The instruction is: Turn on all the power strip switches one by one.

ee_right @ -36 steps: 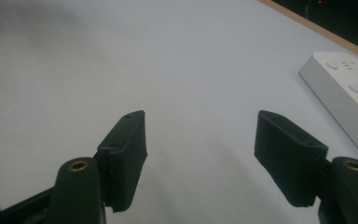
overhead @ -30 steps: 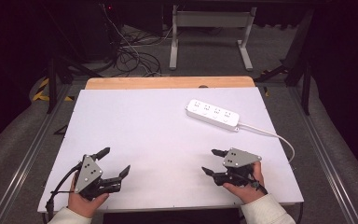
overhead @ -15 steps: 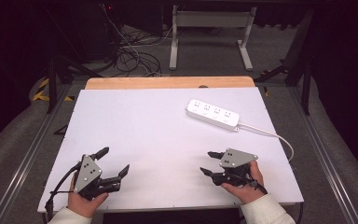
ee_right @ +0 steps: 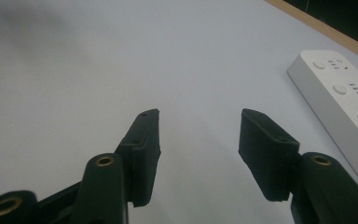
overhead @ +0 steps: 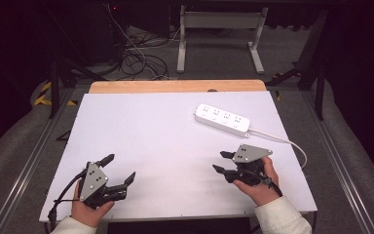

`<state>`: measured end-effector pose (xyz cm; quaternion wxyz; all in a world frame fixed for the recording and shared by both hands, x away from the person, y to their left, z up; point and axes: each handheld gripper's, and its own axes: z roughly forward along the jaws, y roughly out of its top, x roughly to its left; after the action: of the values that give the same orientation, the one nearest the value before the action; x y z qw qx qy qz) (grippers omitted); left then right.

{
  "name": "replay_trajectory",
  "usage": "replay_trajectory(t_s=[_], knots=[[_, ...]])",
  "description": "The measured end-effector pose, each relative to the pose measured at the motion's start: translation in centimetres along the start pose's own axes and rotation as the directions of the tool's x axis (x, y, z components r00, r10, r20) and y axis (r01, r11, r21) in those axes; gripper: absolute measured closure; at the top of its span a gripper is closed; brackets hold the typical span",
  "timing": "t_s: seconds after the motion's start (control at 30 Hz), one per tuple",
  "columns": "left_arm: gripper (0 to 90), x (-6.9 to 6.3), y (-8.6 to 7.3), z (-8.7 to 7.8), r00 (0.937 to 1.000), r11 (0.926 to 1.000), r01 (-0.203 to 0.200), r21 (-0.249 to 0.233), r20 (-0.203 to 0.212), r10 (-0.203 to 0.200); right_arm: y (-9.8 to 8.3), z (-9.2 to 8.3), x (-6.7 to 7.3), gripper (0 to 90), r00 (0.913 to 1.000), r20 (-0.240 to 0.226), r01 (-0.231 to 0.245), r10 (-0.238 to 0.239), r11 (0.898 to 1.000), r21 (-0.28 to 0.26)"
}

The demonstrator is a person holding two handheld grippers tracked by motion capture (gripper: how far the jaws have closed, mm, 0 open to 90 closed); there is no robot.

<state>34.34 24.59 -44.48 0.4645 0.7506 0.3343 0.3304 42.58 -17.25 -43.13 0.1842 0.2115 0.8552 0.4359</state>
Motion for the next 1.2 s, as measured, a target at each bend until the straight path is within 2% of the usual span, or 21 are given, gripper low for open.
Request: replay_trajectory(t_s=[0.33,0.77,0.83,0.9,1.0,1.03,1.13,1.2], knots=[[16.0,-0.1,0.0,0.0,1.0,1.0,0.004,-0.002,0.0,-0.004,0.8,-0.3,-0.7,48.7,1.0,0.005,0.001,-0.001,1.0,-0.013],[16.6,-0.2,0.1,-0.1,1.0,1.0,-0.004,-0.001,0.004,0.004,2.5,-0.6,-2.1,48.2,0.9994,0.028,0.02,-0.02,1.0,0.011],[16.7,-0.2,0.1,-0.1,1.0,1.0,-0.005,-0.002,0.003,0.005,2.9,-0.8,-2.4,52.5,0.9987,0.04,0.032,-0.032,0.999,0.008],[16.7,-0.2,0.1,-0.1,1.0,1.0,-0.005,-0.001,0.003,0.005,3.1,-0.9,-2.8,60.6,0.9984,0.048,0.031,-0.032,0.999,0.017],[17.0,-0.2,0.1,-0.1,1.0,1.0,-0.005,-0.001,0.008,0.005,3.5,-0.9,-3.3,77.2,0.9999,0.011,-0.007,0.006,0.997,0.071],[17.0,-0.2,0.1,-0.1,1.0,1.0,-0.005,-0.002,0.009,0.005,3.5,-0.9,-3.3,77.2,0.9999,0.011,-0.007,0.006,0.997,0.071],[17.0,-0.2,0.1,-0.1,0.9999,1.0,-0.007,-0.002,0.008,0.007,3.8,-0.6,-3.9,88.7,0.9996,0.014,-0.024,0.023,0.995,0.096],[17.0,-0.2,0.1,-0.1,0.9999,1.0,-0.006,-0.002,0.009,0.006,3.8,-0.4,-4.4,90.0,0.9986,0.027,-0.048,0.046,0.993,0.103]])
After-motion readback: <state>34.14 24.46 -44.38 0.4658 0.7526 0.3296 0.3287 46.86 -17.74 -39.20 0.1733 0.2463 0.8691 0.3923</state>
